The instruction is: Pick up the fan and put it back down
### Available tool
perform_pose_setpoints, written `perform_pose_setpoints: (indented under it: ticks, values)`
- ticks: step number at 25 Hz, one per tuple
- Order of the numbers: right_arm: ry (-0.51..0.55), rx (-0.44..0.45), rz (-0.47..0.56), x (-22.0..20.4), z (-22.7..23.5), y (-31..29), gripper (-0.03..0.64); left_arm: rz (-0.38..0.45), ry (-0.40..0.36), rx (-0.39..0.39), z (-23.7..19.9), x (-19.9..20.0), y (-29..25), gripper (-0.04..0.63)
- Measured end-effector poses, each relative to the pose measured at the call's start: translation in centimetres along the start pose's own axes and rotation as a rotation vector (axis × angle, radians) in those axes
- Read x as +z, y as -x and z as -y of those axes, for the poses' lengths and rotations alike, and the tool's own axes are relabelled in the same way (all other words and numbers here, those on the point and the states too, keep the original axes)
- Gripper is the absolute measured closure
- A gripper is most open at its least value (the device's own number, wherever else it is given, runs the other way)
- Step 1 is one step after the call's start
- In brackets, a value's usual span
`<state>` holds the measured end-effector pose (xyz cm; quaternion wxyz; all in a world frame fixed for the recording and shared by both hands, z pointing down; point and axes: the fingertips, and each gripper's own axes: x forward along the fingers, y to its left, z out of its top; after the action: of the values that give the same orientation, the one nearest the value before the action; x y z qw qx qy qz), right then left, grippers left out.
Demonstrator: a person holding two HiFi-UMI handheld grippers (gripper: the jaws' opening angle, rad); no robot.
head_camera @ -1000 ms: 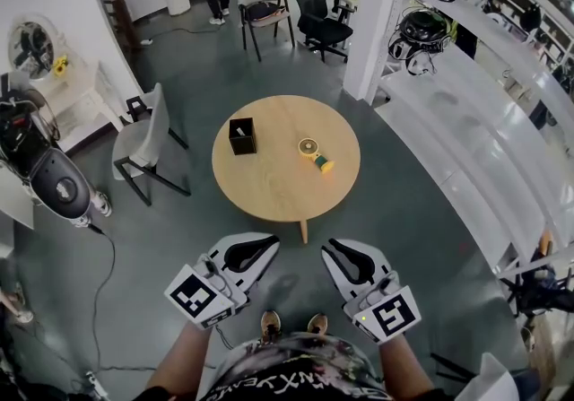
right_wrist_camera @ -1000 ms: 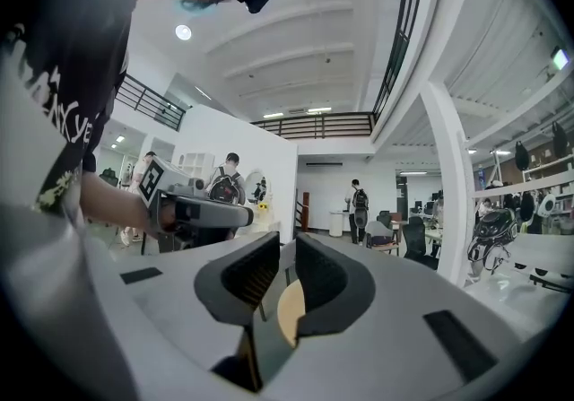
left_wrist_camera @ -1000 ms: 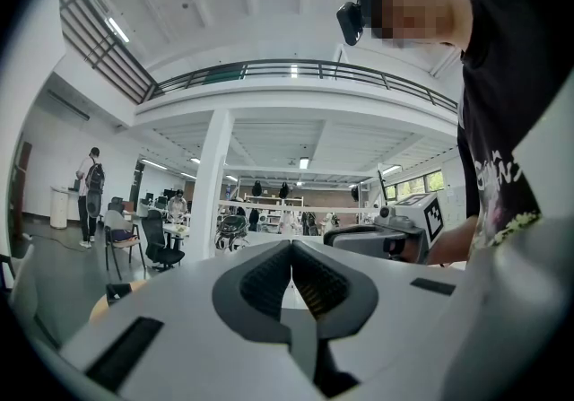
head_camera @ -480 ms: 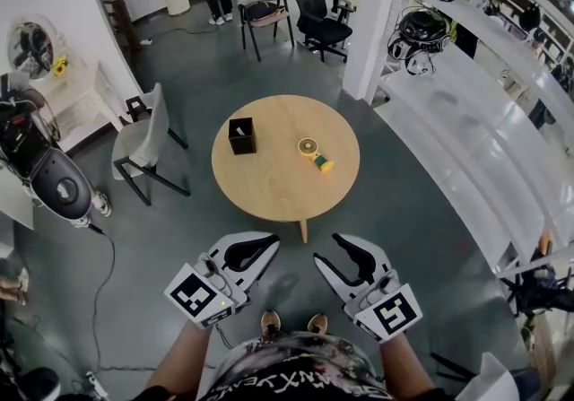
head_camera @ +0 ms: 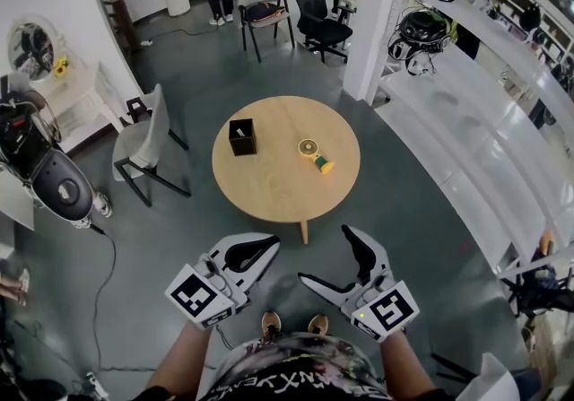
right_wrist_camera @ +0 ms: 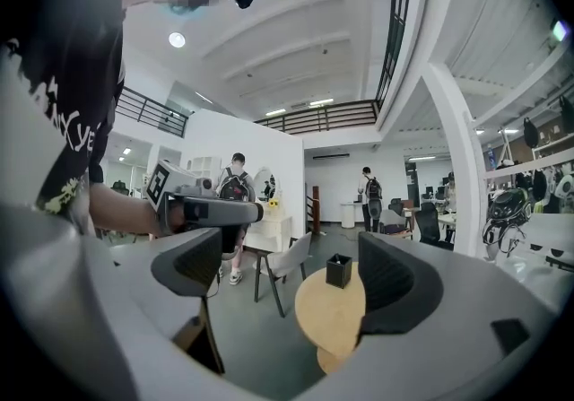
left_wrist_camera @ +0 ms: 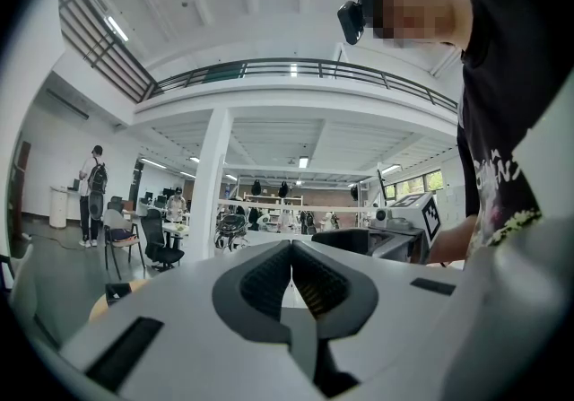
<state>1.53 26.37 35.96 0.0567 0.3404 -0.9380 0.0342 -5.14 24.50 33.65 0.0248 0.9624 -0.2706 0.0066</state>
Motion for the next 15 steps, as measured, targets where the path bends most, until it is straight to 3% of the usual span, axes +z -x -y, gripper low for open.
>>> perform_pose_setpoints:
  ticks: [5,15]
  values:
    - [0.006,0.001,-0.008,-0.04,0.03,-0.08,0.034,-0.001,0.000,-0.005,0.19,0.06,-0.29,0.577]
    - [0.039,-0.006,-0.030,-0.61,-0.12,-0.20,0.031,-0.003,0.000,-0.004,0.19,-0.15,-0.20,0.577]
